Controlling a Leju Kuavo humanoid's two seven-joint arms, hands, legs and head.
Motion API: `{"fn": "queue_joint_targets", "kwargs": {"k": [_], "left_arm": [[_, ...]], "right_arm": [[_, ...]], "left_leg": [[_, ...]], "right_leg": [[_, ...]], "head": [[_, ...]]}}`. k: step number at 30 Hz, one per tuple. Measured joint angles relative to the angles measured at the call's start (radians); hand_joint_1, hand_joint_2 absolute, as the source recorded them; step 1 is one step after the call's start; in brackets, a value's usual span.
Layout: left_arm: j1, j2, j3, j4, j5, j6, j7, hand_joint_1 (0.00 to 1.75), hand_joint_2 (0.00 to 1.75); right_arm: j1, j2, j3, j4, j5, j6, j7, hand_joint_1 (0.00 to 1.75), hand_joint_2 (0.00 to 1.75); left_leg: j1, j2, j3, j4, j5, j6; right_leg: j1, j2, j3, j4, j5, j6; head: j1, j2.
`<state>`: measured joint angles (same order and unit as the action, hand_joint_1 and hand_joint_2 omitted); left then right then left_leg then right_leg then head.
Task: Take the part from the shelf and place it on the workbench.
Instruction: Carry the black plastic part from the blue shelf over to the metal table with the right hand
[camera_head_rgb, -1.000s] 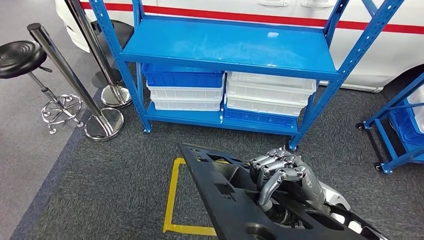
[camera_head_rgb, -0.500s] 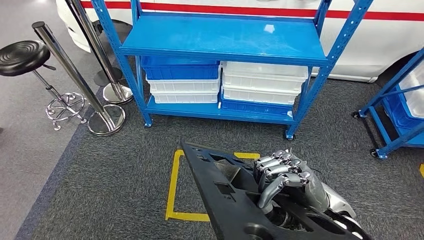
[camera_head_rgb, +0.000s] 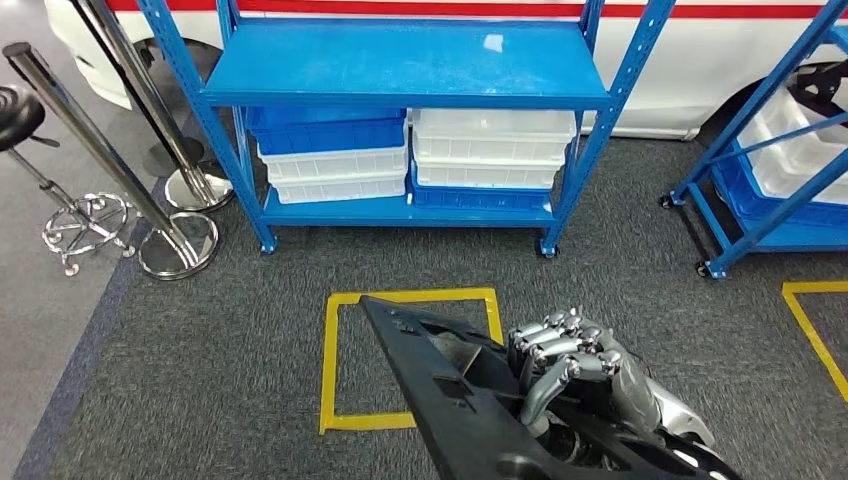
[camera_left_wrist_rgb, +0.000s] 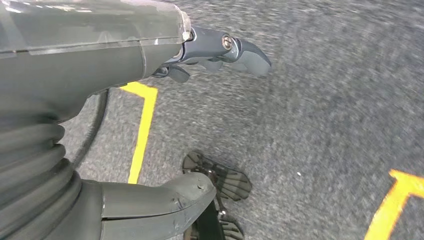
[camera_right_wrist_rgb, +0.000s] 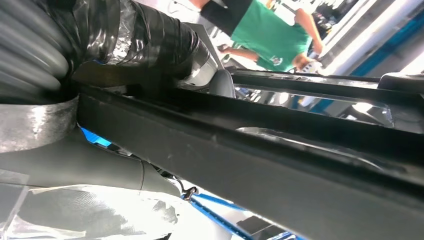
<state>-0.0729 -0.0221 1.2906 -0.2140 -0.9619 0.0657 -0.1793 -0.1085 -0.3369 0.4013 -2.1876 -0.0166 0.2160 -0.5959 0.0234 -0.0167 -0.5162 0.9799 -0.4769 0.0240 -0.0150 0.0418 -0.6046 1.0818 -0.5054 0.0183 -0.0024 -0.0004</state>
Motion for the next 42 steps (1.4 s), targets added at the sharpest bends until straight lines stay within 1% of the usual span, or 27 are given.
{"fn": "queue_joint_targets", "kwargs": {"k": [2,3,4,5,6,8,10,12,13,15,17,18,19,20,22,24,26,28,30,32,34,35,36,37,39,41,42], "left_arm": [[0.0,0.0,0.0,0.0,-0.003,0.0,-0.001,0.0,1.75],[0.0,0.0,0.0,0.0,-0.004,0.0,0.0,0.0,1.75],[0.0,0.0,0.0,0.0,-0.005,0.0,0.0,0.0,1.75],[0.0,0.0,0.0,0.0,-0.007,0.0,0.0,0.0,1.75],[-0.001,0.0,-0.001,0.0,-0.01,0.001,0.0,0.0,1.75],[-0.005,-0.002,-0.002,0.0,-0.015,0.004,0.003,0.0,1.75],[-0.007,-0.004,-0.004,0.0,-0.018,0.008,0.006,0.0,1.75],[-0.009,-0.006,-0.005,0.0,-0.02,0.011,0.009,0.0,1.75],[-0.01,-0.006,-0.006,0.0,-0.022,0.012,0.01,0.0,1.75],[-0.011,-0.009,-0.008,0.0,-0.025,0.014,0.012,0.0,1.75],[-0.008,-0.011,-0.008,0.0,-0.026,0.015,0.015,0.0,1.75],[-0.006,-0.011,-0.008,0.0,-0.026,0.015,0.016,0.0,1.75],[-0.004,-0.011,-0.008,0.0,-0.026,0.015,0.016,0.0,1.75],[-0.003,-0.011,-0.008,0.0,-0.026,0.016,0.014,0.0,1.75],[-0.004,-0.012,-0.008,0.0,-0.026,0.02,0.005,0.0,1.75],[-0.005,-0.011,-0.008,0.0,-0.027,0.025,-0.008,0.0,1.75],[-0.006,-0.011,-0.008,0.0,-0.028,0.028,-0.018,0.0,1.75],[-0.008,-0.011,-0.008,0.0,-0.029,0.032,-0.026,0.0,1.75],[-0.01,-0.011,-0.008,0.0,-0.029,0.038,-0.03,0.0,1.75],[-0.007,-0.01,-0.008,0.0,-0.029,0.041,-0.03,0.0,1.75],[-0.003,-0.01,-0.008,0.0,-0.026,0.042,-0.027,0.0,1.75],[-0.002,-0.01,-0.008,0.0,-0.023,0.042,-0.025,0.0,1.75],[-0.002,-0.01,-0.008,0.0,-0.018,0.042,-0.023,0.0,1.75],[-0.003,-0.011,-0.007,0.0,-0.012,0.042,-0.022,0.0,1.75],[-0.002,-0.012,-0.004,0.0,-0.003,0.042,-0.022,0.0,1.75],[-0.001,-0.012,-0.001,0.0,0.005,0.042,-0.023,0.0,1.75],[-0.002,-0.013,0.002,0.0,0.008,0.041,-0.023,0.0,1.75]], "right_arm": [[-0.004,0.0,0.0,0.001,0.003,0.0,0.006,1.71,1.75],[-0.004,0.0,0.0,0.001,0.004,0.0,0.007,1.71,1.75],[-0.003,0.0,0.001,0.002,0.005,0.0,0.008,1.71,1.75],[-0.004,0.0,0.001,0.002,0.006,0.0,0.011,1.71,1.75],[-0.005,0.0,0.001,0.002,0.007,0.0,0.014,1.71,1.75],[-0.011,0.001,0.004,0.002,0.012,-0.001,0.023,1.71,1.75],[-0.018,0.002,0.007,0.002,0.015,-0.002,0.028,1.71,1.75],[-0.021,0.005,0.007,0.002,0.018,-0.003,0.031,1.71,1.75],[-0.021,0.006,0.007,0.002,0.019,-0.004,0.033,1.71,1.75],[-0.024,0.009,0.008,0.002,0.023,-0.01,0.039,1.71,1.75],[-0.026,0.013,0.01,0.004,0.024,-0.021,0.043,1.71,1.75],[-0.026,0.015,0.011,0.005,0.024,-0.027,0.044,1.71,1.75],[-0.026,0.017,0.012,0.007,0.023,-0.031,0.045,1.71,1.75],[-0.025,0.018,0.013,0.01,0.021,-0.034,0.046,1.71,1.75],[-0.025,0.02,0.014,0.013,0.016,-0.037,0.048,1.71,1.75],[-0.026,0.021,0.014,0.014,0.01,-0.039,0.047,1.71,1.75],[-0.024,0.021,0.014,0.014,0.003,-0.039,0.047,1.71,1.75],[-0.016,0.021,0.014,0.014,-0.007,-0.04,0.048,1.71,1.75],[-0.007,0.021,0.014,0.014,-0.025,-0.039,0.051,1.71,1.75],[0.004,0.022,0.013,0.015,-0.041,-0.038,0.055,1.71,1.75],[0.023,0.022,0.013,0.019,-0.053,-0.034,0.054,1.71,1.75],[0.038,0.022,0.012,0.02,-0.06,-0.027,0.05,1.71,1.75],[0.058,0.022,0.011,0.021,-0.065,-0.016,0.041,1.71,1.75],[0.081,0.022,0.009,0.022,-0.07,-0.002,0.029,1.71,1.75],[0.131,0.022,0.004,0.022,-0.071,0.024,0.002,1.71,1.75],[0.167,0.022,-0.001,0.023,-0.075,0.045,-0.012,1.71,1.75],[0.18,0.023,-0.004,0.025,-0.08,0.056,-0.013,1.71,1.75]], "left_leg": [[-0.005,0.025,-0.007,0.0,0.004,0.007],[-0.007,0.038,-0.01,0.0,0.004,0.009],[-0.008,0.051,-0.012,0.001,0.005,0.009],[-0.008,0.063,-0.013,0.002,0.005,0.009],[-0.009,0.074,-0.014,0.004,0.005,0.008],[-0.012,0.092,-0.013,0.01,0.001,0.003],[-0.018,0.108,-0.013,0.015,-0.001,-0.005],[-0.021,0.128,-0.014,0.016,0.0,-0.014],[-0.02,0.125,-0.015,0.02,-0.006,-0.019],[-0.016,0.084,-0.036,0.07,-0.046,-0.03],[-0.012,0.035,-0.093,0.198,-0.115,-0.037],[-0.012,0.027,-0.122,0.264,-0.141,-0.04],[-0.012,0.024,-0.139,0.303,-0.148,-0.041],[-0.011,0.023,-0.139,0.305,-0.134,-0.041],[-0.009,0.008,-0.086,0.195,-0.062,-0.038],[-0.007,-0.034,-0.023,0.06,-0.012,-0.031],[-0.009,-0.054,-0.002,0.01,-0.007,-0.024],[-0.009,-0.033,-0.002,0.003,-0.001,-0.012],[-0.005,-0.007,-0.003,-0.005,0.009,0.003],[-0.006,0.018,-0.007,-0.008,0.012,0.01],[-0.008,0.045,-0.01,-0.007,0.012,0.011],[-0.009,0.058,-0.01,-0.007,0.012,0.01],[-0.009,0.07,-0.009,-0.007,0.011,0.009],[-0.009,0.08,-0.007,-0.007,0.01,0.007],[-0.013,0.096,-0.002,-0.006,0.005,0.0],[-0.017,0.112,0.002,-0.004,0.001,-0.011],[-0.018,0.122,0.003,-0.003,-0.001,-0.017]], "right_leg": [[0.0,-0.029,-0.06,0.128,-0.069,0.003],[0.0,-0.031,-0.084,0.185,-0.091,0.006],[-0.001,-0.033,-0.095,0.213,-0.095,0.007],[-0.001,-0.036,-0.083,0.201,-0.078,0.007],[-0.001,-0.043,-0.053,0.153,-0.048,0.006],[0.005,-0.088,0.026,0.012,0.006,-0.002],[0.013,-0.12,0.06,-0.062,0.02,-0.014],[0.015,-0.104,0.054,-0.066,0.022,-0.025],[0.013,-0.094,0.051,-0.068,0.026,-0.031],[0.006,-0.074,0.048,-0.074,0.035,-0.044],[0.004,-0.054,0.042,-0.075,0.041,-0.052],[0.004,-0.041,0.039,-0.075,0.043,-0.054],[0.004,-0.028,0.039,-0.075,0.044,-0.054],[0.004,-0.015,0.039,-0.074,0.045,-0.053],[0.002,0.01,0.044,-0.074,0.047,-0.05],[0.003,0.035,0.043,-0.072,0.048,-0.041],[0.002,0.058,0.035,-0.072,0.054,-0.027],[-0.001,0.071,0.027,-0.073,0.06,-0.013],[0.001,0.033,0.005,-0.032,0.032,-0.003],[0.001,-0.02,-0.049,0.082,-0.037,0.005],[-0.002,-0.034,-0.099,0.195,-0.082,0.011],[-0.003,-0.036,-0.101,0.207,-0.078,0.013],[-0.004,-0.041,-0.081,0.177,-0.056,0.013],[-0.004,-0.051,-0.043,0.112,-0.023,0.012],[0.001,-0.093,0.034,-0.027,0.02,0.002],[0.008,-0.109,0.056,-0.078,0.027,-0.013],[0.01,-0.097,0.053,-0.077,0.03,-0.02]], "head": [[0.0,0.0],[0.0,0.0],[0.0,0.0],[0.0,0.0],[0.0,0.0],[0.0,0.0],[0.0,0.0],[0.0,0.0],[0.0,0.0],[-0.001,0.0],[-0.001,0.0],[-0.001,0.0],[-0.001,0.0],[-0.001,0.0],[-0.001,0.0],[-0.001,0.0],[0.0,0.0],[0.0,0.0],[0.0,0.0],[0.0,0.0],[0.0,0.0],[0.0,0.0],[0.0,0.0],[0.0,0.0],[0.0,0.0],[0.0,0.0],[0.0,0.0]]}}
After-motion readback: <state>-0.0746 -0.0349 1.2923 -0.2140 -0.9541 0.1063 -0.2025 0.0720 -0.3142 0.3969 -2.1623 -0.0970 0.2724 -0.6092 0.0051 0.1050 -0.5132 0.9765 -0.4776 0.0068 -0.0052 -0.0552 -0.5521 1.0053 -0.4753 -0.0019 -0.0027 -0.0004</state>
